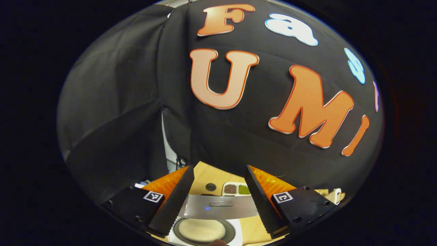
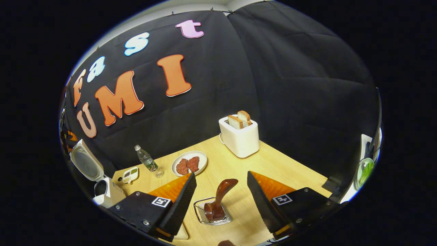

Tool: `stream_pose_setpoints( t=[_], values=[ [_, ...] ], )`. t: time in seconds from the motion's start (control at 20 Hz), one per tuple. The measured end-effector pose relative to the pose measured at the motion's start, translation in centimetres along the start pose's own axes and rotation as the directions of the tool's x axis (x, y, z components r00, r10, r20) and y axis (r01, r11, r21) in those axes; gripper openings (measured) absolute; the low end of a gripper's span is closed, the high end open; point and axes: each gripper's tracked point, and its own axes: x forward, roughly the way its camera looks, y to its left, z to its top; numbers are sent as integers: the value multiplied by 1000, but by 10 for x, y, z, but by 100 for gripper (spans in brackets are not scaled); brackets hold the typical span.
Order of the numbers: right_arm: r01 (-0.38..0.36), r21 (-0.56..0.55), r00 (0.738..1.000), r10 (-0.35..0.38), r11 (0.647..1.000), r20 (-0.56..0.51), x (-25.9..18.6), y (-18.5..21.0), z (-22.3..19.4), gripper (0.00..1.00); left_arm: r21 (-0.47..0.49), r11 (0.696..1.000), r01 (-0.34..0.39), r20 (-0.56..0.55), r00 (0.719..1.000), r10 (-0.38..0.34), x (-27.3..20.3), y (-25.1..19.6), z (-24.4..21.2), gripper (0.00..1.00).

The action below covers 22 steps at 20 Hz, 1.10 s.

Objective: Close the left gripper, press the button to open the rice cooker; take a wooden spoon from the chopstick holder with the right hand, scoop a spoonful of rice and pour it into the rice cooker, then put the wooden spoon back into the chopstick holder.

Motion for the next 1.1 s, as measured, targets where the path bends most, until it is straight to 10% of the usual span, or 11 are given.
stream_pose_setpoints(
  t=[0.55,0.9,1.1],
  values=[
    [-139,-36,990,138,990,-21,8,34,3,93,97,995,-37,-438,896,76,-52,-7,-148,100],
    [-240,-95,971,236,966,-51,22,71,0,94,95,991,-89,-709,694,130,-75,2,-275,100],
    [-273,-153,962,265,950,-70,20,88,-1,94,80,990,-118,-690,710,140,-72,3,-278,100]
  ],
)
